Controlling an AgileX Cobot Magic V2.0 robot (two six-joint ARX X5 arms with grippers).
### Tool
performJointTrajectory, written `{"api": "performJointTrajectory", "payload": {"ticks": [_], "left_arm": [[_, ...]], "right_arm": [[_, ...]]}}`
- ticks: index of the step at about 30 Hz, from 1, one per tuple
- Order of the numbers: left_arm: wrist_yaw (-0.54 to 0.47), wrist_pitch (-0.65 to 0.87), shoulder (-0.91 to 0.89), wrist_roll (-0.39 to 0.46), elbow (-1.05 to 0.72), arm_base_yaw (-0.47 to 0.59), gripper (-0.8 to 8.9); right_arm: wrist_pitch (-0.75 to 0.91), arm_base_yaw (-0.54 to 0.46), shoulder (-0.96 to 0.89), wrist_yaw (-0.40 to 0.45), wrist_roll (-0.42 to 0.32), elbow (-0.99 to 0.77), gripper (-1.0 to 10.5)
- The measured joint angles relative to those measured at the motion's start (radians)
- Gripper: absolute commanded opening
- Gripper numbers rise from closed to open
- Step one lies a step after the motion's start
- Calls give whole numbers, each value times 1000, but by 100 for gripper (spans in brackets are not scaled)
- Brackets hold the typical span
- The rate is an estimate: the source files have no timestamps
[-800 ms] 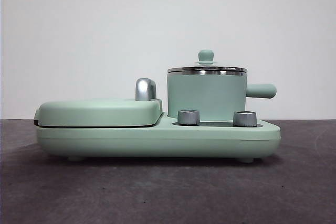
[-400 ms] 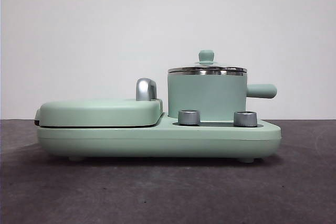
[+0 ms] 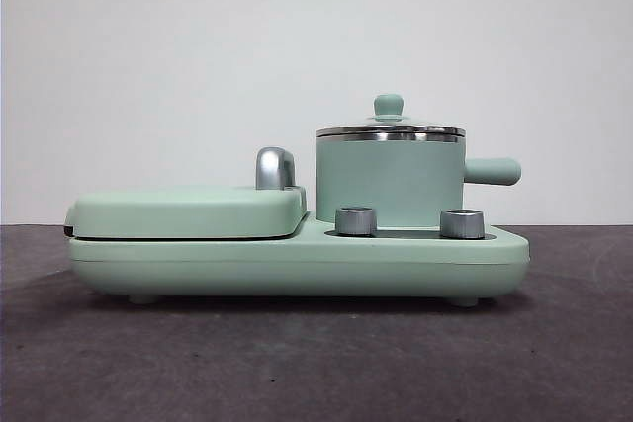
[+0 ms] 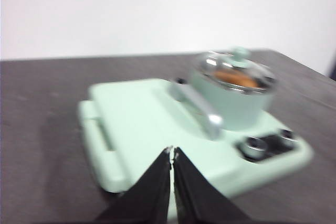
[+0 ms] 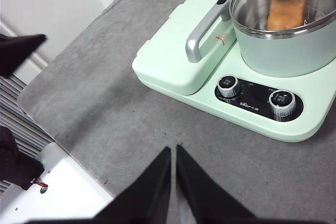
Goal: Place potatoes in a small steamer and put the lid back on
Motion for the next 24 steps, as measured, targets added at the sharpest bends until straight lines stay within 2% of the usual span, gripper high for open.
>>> {"api": "performJointTrajectory", "payload": {"ticks": [5,9,21,24], "left_arm": [[-31,152,-113,-4,-227,78,8],[-114,152,-144,-13,-328,93,8],[-386,119,-187,-19,-370,81,7],[-398,121,-198,-3,-370,81,7]], "right_arm": [[7,0,0,0,0,0,13],[7,0,0,0,0,0,13],[7,0,0,0,0,0,13],[8,0,0,0,0,0,13]]}}
